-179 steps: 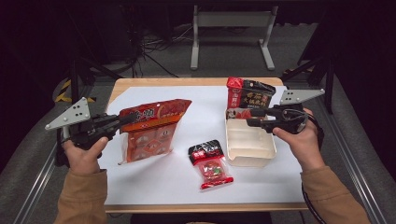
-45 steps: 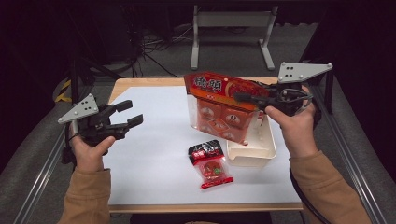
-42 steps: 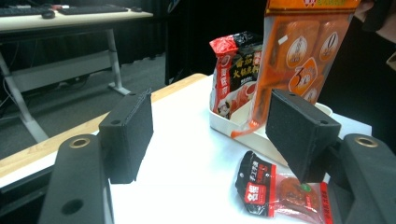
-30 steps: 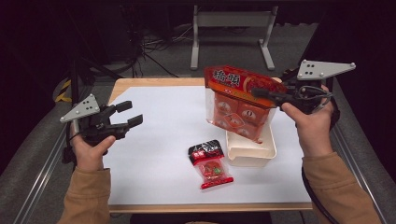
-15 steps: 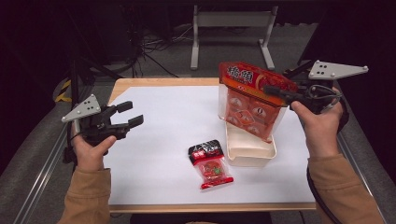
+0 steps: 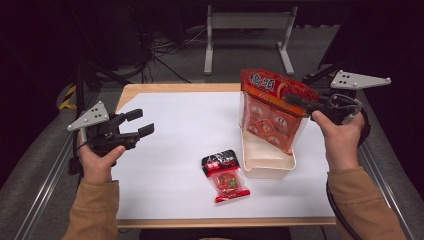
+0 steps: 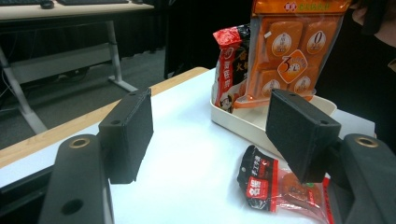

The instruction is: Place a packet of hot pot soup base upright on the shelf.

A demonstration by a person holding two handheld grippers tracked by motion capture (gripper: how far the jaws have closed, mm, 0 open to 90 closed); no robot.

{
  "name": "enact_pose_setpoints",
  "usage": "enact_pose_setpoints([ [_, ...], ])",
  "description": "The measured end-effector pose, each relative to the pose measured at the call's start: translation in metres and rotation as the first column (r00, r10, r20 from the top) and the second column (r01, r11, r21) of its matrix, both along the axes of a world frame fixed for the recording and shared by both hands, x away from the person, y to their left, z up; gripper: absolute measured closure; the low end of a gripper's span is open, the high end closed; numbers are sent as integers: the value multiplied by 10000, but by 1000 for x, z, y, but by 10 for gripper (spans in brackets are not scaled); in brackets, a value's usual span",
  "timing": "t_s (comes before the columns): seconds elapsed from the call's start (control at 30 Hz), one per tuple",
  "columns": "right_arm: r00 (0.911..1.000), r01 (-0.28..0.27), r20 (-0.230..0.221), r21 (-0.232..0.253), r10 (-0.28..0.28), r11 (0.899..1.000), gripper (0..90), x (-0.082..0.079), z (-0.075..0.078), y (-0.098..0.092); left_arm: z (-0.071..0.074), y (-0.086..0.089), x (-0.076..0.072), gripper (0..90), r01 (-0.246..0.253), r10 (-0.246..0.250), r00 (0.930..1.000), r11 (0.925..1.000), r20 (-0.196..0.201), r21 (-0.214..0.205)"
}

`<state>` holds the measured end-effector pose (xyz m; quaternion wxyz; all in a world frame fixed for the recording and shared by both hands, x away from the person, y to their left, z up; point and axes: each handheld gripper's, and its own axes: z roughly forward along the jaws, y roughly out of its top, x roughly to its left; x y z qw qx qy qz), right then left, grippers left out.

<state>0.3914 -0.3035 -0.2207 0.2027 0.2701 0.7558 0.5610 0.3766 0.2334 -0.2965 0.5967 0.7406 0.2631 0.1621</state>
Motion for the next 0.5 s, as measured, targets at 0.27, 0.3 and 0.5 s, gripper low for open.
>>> enact_pose_setpoints([
  [0.27, 9994, 332, -135, -118, -334, 9994, 900, 2, -13, 1, -3, -4, 2, 330, 43, -43, 10000, 10000, -82, 87],
  [0.3, 9991, 408, -121, -172, -410, 9990, 900, 2, -14, 1, -3, -4, 2, 330, 53, -52, 9999, 9999, -101, 101],
  [0.5, 9970, 757, -159, -357, -763, 9965, 900, 2, -21, 3, -4, -6, 3, 330, 107, -105, 9998, 9998, -151, 164],
])
